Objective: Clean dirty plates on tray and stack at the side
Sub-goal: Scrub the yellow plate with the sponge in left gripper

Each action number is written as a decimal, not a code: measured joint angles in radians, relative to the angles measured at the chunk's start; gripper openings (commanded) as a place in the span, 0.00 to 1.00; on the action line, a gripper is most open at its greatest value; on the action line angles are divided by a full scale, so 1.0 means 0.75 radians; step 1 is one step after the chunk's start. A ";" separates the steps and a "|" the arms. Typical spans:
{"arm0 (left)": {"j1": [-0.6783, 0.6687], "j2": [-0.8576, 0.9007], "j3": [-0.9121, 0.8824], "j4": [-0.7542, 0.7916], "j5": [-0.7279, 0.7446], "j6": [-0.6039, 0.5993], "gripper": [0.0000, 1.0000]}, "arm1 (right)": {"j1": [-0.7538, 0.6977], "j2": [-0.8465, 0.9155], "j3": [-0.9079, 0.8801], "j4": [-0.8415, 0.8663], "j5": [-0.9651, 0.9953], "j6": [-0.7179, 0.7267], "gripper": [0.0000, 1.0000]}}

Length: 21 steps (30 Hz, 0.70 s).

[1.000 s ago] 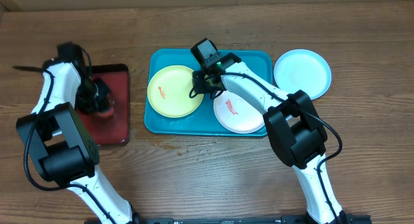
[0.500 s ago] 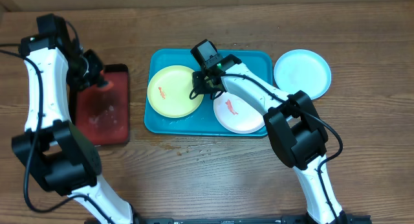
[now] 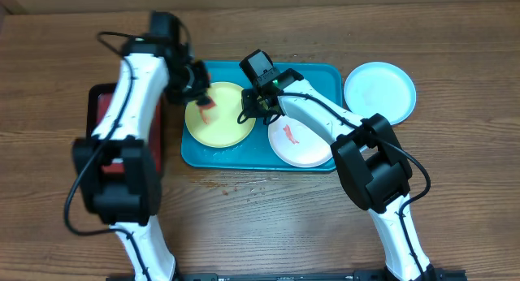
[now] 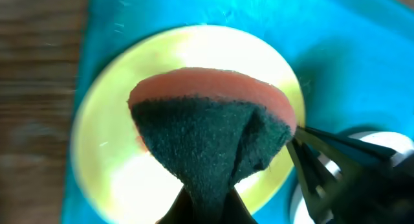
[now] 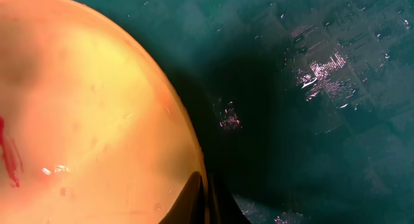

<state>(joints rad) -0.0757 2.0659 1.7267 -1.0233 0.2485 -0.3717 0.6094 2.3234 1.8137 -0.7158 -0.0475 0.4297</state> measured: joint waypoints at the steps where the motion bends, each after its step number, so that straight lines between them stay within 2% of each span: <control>1: -0.017 0.026 -0.003 0.014 -0.009 -0.005 0.04 | 0.000 0.000 0.000 0.000 0.001 0.001 0.04; 10: -0.098 0.231 -0.008 0.036 -0.073 -0.024 0.04 | 0.000 0.000 0.000 0.000 0.001 0.005 0.04; 16: -0.099 0.243 -0.003 0.033 -0.075 0.004 0.04 | 0.000 -0.003 -0.003 -0.001 0.002 0.006 0.04; 21: -0.106 0.243 0.011 -0.019 -0.241 0.024 0.04 | -0.001 -0.003 -0.003 0.000 0.003 0.006 0.04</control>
<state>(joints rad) -0.1551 2.2482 1.7351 -1.0374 0.0677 -0.3534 0.6090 2.3215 1.8118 -0.7158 -0.0456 0.4339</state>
